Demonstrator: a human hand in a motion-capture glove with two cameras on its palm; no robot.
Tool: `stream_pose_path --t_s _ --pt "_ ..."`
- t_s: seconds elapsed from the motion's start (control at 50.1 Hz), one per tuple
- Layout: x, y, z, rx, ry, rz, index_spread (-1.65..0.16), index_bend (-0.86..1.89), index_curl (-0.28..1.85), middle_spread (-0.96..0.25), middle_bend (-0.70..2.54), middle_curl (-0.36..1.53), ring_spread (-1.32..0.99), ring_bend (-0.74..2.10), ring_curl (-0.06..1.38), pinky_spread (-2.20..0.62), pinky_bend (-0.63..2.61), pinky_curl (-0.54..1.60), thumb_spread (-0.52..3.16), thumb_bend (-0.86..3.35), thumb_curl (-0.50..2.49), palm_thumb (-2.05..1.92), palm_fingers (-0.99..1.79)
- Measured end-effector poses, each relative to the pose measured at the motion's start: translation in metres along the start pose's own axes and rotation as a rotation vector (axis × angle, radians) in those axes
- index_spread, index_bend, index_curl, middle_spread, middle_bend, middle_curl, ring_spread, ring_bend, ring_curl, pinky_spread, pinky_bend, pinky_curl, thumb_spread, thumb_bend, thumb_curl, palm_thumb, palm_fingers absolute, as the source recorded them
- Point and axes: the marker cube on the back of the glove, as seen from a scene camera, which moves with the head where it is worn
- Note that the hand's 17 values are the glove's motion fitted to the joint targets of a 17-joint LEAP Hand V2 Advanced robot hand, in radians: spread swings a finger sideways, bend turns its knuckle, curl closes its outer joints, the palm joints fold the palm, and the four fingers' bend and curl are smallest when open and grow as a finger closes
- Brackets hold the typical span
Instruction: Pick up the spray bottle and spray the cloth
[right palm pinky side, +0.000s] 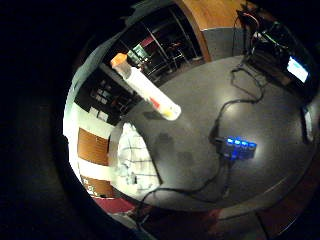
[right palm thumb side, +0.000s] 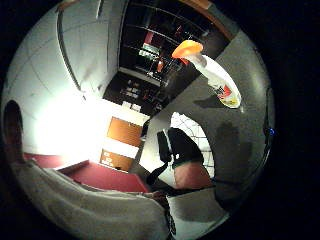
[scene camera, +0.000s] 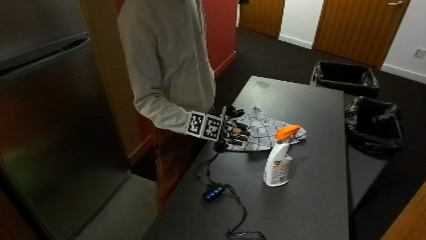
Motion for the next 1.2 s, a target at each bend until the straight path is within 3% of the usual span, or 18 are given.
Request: stream_pose_path --t_s 0.399,0.818,0.918,0.998,1.097,1.197 --pt "0.031 -0.056 0.078 -0.103 -0.169 0.167 -0.34 0.11 0.18 -0.06 0.25 0.30 -0.12 0.37 0.25 0.07 0.42 0.33 0.97 -0.03 0.35 0.60 0.12" --pt "0.034 -0.114 0.130 -0.121 -0.322 0.207 -0.35 0.13 0.19 -0.07 0.26 0.33 -0.13 0.39 0.27 0.06 0.44 0.34 0.93 -0.03 0.34 0.57 0.12" --pt "0.029 -0.122 0.138 -0.136 -0.344 0.221 -0.34 0.16 0.20 -0.08 0.30 0.34 -0.14 0.42 0.27 0.05 0.38 0.32 0.92 -0.03 0.34 0.56 0.27" --pt "0.025 -0.130 0.142 -0.144 -0.344 0.219 -0.33 0.21 0.24 -0.10 0.34 0.35 -0.15 0.52 0.29 0.03 0.30 0.29 0.91 -0.03 0.34 0.58 0.64" --pt "0.021 -0.138 0.148 -0.161 -0.322 0.208 -0.32 0.22 0.28 -0.12 0.33 0.36 -0.16 0.53 0.31 0.01 0.24 0.29 0.90 -0.01 0.35 0.63 0.84" --pt "0.011 -0.141 0.162 -0.287 -0.284 0.200 -0.29 0.22 0.32 -0.12 0.33 0.37 -0.17 0.53 0.32 -0.05 0.22 0.30 0.90 0.05 0.40 0.79 1.11"
